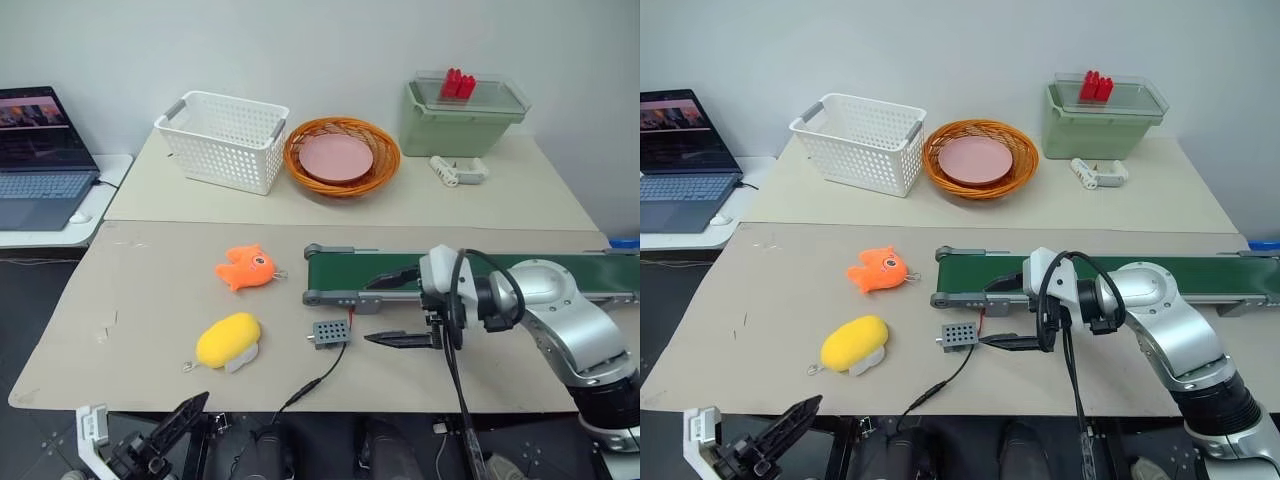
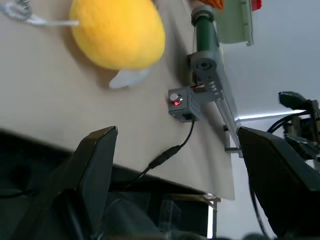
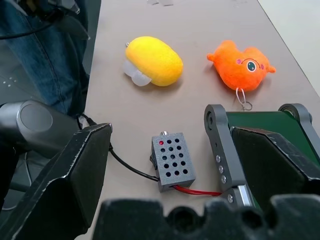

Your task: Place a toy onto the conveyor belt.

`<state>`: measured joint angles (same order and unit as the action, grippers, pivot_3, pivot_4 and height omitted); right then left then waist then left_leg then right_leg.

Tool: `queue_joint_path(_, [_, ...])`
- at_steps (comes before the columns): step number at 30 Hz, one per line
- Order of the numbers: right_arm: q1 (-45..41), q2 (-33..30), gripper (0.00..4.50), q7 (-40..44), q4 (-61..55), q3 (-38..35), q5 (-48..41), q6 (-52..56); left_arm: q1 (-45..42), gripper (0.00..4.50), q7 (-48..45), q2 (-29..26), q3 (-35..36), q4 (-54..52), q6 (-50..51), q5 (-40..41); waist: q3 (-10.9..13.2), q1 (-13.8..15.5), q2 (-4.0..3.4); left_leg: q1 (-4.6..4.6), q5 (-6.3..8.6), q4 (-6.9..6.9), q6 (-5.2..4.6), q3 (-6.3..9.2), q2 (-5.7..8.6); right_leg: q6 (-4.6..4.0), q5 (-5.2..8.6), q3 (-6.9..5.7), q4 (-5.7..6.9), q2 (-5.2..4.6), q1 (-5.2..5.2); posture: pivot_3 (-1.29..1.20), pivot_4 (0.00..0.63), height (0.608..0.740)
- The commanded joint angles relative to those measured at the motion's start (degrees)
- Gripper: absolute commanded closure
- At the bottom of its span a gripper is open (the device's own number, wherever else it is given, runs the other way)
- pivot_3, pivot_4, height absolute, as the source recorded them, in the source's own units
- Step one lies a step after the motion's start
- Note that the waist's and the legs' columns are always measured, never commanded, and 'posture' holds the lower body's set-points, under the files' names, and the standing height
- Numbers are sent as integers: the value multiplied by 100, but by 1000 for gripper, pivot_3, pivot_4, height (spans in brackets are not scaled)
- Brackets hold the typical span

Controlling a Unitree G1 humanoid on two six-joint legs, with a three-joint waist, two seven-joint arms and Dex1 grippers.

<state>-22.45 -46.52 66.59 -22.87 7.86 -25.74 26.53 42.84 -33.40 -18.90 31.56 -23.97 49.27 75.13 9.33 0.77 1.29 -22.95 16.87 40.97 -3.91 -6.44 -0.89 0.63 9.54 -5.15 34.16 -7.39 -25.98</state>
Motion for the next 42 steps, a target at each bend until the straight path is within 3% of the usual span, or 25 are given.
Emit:
queue_joint_path(1, [-127, -23, 0, -4, -94, -147, -70, -5, -496, 430, 126, 194, -214, 293, -404, -335, -1, 6, 1, 0, 0, 0, 0, 1, -1, -6, -3, -1, 0, 1, 0, 0, 150, 740])
queue_joint_path(7, [-65, -48, 0, -71, -101, -190, -56, -10, -910, 430, 260, 310, -554, 100, -481, -427, -6, -16, 8, -1, 4, 9, -7, 5, 1, -8, -6, -2, -1, -2, 9, 0, 150, 740])
queue_joint_path(17, [93, -84, 0, -204, -174, -343, -80, -21, -1986, 430, 1728, 874, -258, 911, -716, 334, -6, -6, 6, 10, 1, 7, -3, 7, -1, -6, -10, -4, 1, -1, 22, 0, 150, 740])
queue_joint_path(24, [164, -75, 0, -291, -242, -446, -138, 20, -2680, 430, 2829, 1317, -231, 900, -996, 803, -6, 5, 7, 14, 1, 13, -4, 11, 0, 18, -25, -5, -3, -2, 37, 0, 150, 740])
queue_joint_path(40, [135, -17, 0, -454, -327, -514, -248, 96, -2646, 430, 3290, 1188, -882, 532, -902, 649, -5, 3, 7, 43, 6, 12, -9, 13, 1, 6, -15, -8, -10, -2, 72, 0, 150, 740])
queue_joint_path(42, [135, -17, 0, -469, -334, -516, -265, 104, -2656, 952, 3315, 1180, -899, 531, -914, 655, -5, 4, 7, 44, 6, 12, -9, 13, 1, 6, -14, -7, -10, -2, 72, 0, 150, 740])
